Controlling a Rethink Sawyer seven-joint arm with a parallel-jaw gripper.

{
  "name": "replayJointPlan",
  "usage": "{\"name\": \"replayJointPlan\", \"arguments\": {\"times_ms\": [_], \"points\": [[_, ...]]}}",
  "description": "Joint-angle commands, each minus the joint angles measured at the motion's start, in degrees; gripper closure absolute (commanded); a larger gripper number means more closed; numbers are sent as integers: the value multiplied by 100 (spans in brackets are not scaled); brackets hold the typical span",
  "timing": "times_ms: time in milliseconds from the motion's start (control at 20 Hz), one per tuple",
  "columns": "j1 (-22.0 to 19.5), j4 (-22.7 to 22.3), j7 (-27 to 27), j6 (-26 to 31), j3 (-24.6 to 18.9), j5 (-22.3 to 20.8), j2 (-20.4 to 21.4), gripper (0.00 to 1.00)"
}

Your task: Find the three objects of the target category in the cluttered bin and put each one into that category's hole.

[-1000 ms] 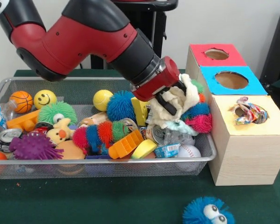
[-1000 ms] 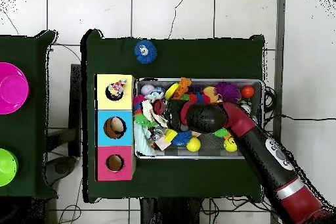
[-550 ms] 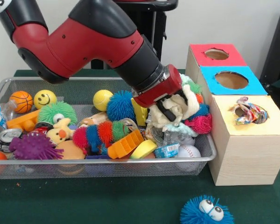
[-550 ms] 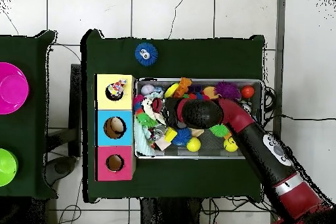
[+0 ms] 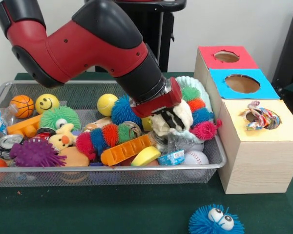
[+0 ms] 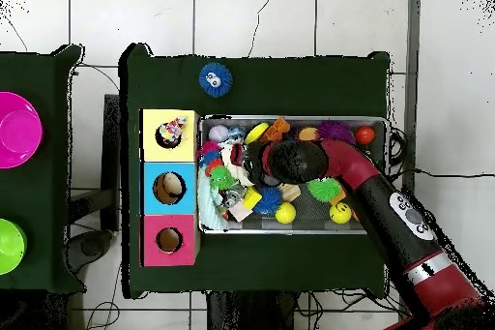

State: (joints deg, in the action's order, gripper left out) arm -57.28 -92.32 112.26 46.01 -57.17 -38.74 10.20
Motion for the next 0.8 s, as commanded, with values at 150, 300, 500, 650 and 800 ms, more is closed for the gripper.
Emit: {"name": "replayJointPlan", "arguments": {"times_ms": [150,300,500,650,800], "points": [[174,1118,-1938,1277,821,-347,282,100],[204,1200,-2146,1657,840,-336,307,0],[287,1373,-2361,1987,911,-423,372,0],[395,1436,-2070,1912,1074,-620,506,0],[482,1524,-2045,2044,1167,-755,609,0]]}}
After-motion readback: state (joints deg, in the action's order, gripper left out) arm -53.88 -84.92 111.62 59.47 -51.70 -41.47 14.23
